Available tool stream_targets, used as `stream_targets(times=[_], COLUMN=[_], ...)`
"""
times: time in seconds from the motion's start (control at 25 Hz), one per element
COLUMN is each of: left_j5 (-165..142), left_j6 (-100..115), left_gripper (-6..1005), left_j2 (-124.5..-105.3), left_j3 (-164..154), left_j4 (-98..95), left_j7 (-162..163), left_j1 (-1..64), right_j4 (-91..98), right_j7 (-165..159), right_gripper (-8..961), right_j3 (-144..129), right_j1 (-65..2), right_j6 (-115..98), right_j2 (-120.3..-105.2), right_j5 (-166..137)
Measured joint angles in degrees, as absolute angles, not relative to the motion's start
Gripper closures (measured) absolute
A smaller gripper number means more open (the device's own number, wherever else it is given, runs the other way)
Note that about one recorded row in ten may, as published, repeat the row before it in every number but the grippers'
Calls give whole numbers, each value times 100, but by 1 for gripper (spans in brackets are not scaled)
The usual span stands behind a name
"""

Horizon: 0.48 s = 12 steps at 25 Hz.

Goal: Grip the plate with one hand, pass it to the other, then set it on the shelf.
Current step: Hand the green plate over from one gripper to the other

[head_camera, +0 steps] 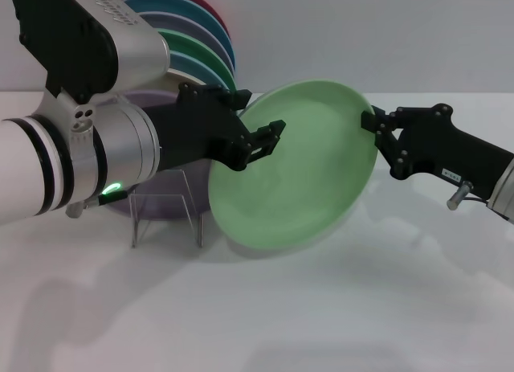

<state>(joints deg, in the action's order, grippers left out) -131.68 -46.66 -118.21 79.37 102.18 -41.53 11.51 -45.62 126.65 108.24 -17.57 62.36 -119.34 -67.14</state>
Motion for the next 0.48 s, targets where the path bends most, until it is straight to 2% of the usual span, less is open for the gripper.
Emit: stream_targets(times=[0.12,0.48], left_j5=[-13174,-13422], left_j6=[-4645,-4596], left_gripper=[402,656], left_j2=[-11821,-11829], left_j3=[7937,7892], left_j4=[10211,10102], left_j7=[-4168,-4175], left_j1=[1160,1294], right_j4=[-4562,-4561], right_j7=[12665,12645], right_gripper=[844,841], right_j3=[10839,10852], right_j1=[-1749,-1729], right_j6=[6257,6412], right_j2=[-11931,-11910], right_j5=[-6714,-6660])
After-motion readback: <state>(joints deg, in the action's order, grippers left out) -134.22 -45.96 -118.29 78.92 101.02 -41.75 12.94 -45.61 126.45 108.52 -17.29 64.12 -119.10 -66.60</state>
